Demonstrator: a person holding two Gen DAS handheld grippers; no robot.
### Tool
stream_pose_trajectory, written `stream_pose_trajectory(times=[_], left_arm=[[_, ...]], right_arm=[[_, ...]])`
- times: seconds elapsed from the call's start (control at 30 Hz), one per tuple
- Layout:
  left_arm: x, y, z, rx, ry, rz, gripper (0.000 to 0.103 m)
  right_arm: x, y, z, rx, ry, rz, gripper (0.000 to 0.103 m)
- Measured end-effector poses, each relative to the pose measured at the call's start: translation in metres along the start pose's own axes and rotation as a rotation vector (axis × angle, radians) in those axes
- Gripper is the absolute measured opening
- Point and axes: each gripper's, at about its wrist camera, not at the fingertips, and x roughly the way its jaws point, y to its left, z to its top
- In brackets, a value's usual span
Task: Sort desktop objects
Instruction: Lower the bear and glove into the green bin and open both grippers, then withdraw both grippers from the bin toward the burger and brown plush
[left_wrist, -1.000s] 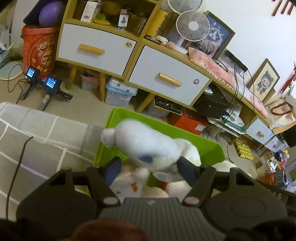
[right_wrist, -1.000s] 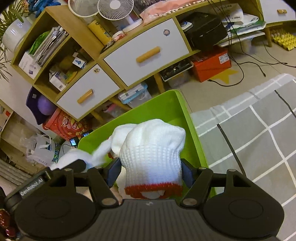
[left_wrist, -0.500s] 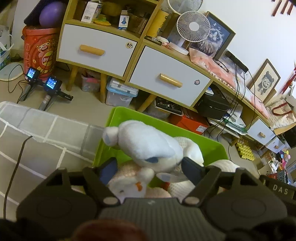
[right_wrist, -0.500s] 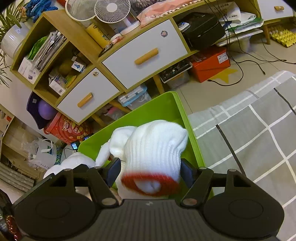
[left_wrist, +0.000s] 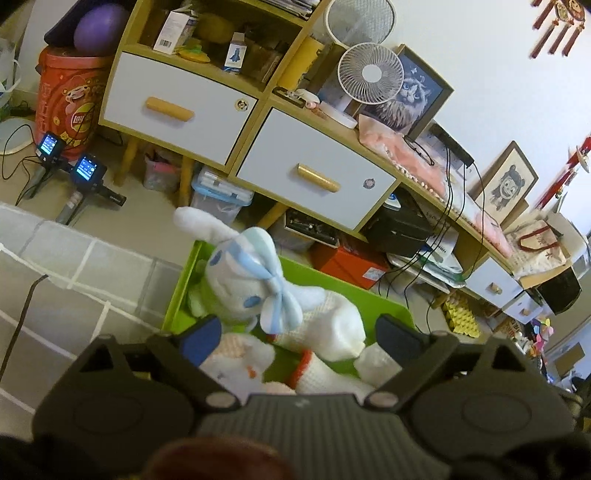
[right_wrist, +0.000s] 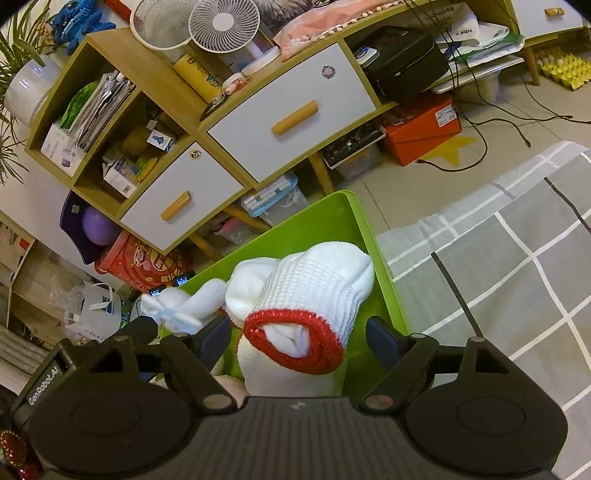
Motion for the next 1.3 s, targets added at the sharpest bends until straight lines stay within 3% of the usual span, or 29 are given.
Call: stream_pose_trajectory(times=[0.77,1.3], left_arm=[[-0.031,-0.021,-0.004,0.068,0.09,0.08,0.096],[-0.086,-0.024,-0.012,0.146,0.202,0.122,0.102]], right_arm=[[-0.04,0.009,-0.003,-0.028,0.069,-0.034,0.082],[-0.093,0.007,-0.02,-0.108,0.154,-0.058,0.087]])
